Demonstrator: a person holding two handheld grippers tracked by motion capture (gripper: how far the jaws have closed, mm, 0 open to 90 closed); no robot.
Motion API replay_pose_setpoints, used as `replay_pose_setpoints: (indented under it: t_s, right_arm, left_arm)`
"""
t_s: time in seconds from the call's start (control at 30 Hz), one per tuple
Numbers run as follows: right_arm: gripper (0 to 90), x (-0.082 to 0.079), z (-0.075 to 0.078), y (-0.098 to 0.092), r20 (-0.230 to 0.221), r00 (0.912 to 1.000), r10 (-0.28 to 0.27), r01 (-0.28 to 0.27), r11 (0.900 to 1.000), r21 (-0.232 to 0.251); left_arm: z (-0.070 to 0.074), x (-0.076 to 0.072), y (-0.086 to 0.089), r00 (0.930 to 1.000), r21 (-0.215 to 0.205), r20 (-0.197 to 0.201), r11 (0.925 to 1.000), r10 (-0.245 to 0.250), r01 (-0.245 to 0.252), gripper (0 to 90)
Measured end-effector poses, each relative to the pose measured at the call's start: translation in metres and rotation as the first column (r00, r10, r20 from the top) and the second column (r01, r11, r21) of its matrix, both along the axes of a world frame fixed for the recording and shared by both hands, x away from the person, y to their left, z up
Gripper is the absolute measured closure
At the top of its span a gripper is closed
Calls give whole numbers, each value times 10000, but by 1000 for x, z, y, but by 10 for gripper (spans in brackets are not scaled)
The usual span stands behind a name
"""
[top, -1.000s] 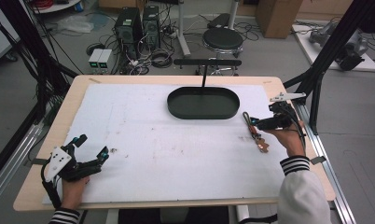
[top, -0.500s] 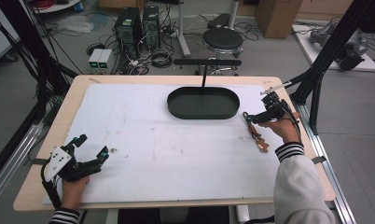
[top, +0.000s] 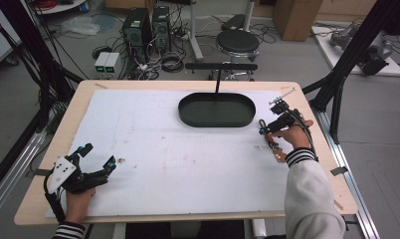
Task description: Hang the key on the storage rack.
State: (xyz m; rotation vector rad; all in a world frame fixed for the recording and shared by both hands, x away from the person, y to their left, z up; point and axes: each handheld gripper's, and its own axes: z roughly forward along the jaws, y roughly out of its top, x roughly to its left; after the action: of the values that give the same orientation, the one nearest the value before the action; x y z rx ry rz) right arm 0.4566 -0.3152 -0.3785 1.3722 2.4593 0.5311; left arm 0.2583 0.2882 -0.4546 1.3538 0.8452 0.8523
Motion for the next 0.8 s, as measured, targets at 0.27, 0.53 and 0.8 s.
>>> replay_pose_setpoints:
  t_s: [0.27,0.53,0.8]
  right_arm:
    - [9,5,-11,2,-557,9983,-181,166,9995,-275]
    - [48,6,-23,2,-978,9942,-441,414,9987,-294]
    - [159,7,-25,1,-1222,9899,-717,674,9970,-390]
  left_arm:
    - [0,0,0,10000,4,9,10000,4,-4,79]
    - [0,0,0,10000,8,15,10000,-2,2,79]
    - [0,0,0,10000,-4,11,10000,2,-2,79]
